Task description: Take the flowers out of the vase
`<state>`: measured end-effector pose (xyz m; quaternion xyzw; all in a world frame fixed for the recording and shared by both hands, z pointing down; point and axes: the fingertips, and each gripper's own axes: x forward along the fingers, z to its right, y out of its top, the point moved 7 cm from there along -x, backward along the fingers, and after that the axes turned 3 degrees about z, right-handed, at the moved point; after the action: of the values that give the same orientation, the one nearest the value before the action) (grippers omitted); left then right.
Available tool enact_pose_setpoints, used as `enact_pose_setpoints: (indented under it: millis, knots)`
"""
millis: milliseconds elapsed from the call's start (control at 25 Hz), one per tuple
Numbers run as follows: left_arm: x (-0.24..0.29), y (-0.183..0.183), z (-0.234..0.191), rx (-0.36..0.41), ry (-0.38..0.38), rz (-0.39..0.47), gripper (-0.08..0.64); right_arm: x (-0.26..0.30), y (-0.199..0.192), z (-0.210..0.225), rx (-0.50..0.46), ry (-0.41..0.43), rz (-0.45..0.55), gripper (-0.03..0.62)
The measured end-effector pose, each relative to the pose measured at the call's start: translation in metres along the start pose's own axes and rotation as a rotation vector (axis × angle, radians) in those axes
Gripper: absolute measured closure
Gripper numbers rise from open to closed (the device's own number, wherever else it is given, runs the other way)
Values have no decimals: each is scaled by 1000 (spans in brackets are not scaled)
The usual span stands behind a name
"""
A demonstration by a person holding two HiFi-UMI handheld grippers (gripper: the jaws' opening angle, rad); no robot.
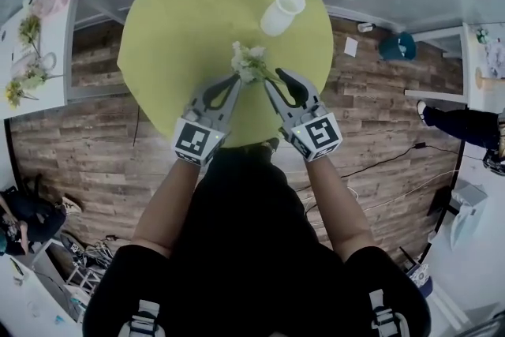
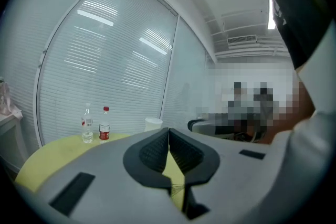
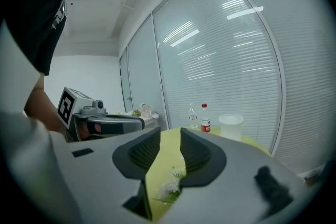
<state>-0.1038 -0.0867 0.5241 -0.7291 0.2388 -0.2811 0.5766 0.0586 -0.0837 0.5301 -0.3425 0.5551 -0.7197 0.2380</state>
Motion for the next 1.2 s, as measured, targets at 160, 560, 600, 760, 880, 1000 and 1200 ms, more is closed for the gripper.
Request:
enact_pose_setpoints:
  millis: [160,560,600,760,880,1000,1200]
  knots:
    - [-9,26,27,11,-53,13,548,-25,32,-10,3,2,73,480]
    - [-21,78,82,51,-127,56,546,-82,84,-38,-65,26,138,497]
    - [-21,82,85,54,-134,59,546,-85,88,-39,-66,27,145,500]
    - [-22,96,93,73,-158,66,546,-97,100,-42,-76,33,157,507]
    - [-24,101,98,80,-174,70,546,-105,108,-44,-108,30,166,534]
    - [-26,108,103,83,-187,87,548,-113,113,-48,-133,29,180,561]
    - [-24,120,110,93,-199,95,548,-123,120,-50,-128,24,197,572]
